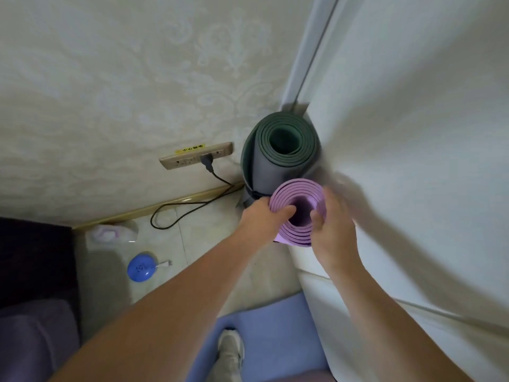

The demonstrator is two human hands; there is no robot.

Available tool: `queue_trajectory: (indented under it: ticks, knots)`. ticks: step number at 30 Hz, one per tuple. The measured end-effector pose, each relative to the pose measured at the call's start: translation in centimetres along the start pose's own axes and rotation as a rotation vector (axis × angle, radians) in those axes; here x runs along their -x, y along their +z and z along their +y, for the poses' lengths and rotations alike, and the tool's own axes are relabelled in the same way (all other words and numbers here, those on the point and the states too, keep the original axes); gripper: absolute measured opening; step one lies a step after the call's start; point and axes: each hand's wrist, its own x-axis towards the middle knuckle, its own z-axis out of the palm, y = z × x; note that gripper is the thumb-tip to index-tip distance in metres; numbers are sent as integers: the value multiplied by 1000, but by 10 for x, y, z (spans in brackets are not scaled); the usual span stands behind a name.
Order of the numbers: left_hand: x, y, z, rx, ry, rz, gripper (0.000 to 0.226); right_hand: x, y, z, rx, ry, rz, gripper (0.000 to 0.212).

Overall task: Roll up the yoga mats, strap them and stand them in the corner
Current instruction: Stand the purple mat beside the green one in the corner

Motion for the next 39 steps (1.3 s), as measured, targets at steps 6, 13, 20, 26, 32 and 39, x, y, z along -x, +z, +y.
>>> queue_trajectory:
  ticks: [6,13,20,26,32,39]
  knots:
    - [-14,1,16,125,-26,-59,48,-6,15,10,479,-244,-10,67]
    - [13,-12,25,143,-110,-99,42,-6,1,-2,659,-192,-106,65]
    - [139,-62,26,135,-56,-76,31,82,-49,-68,357,-81,-79,50]
    - [304,-107,-4,192,-28,-92,25,233,-101,-99,170,128,-55,46]
    - [489,-145,-47,107,152,-59,17,422,-164,-126,56,210,97,42]
    - [652,-101,-80,-28,350,-205,12,594,-217,-118,-110,204,252,42]
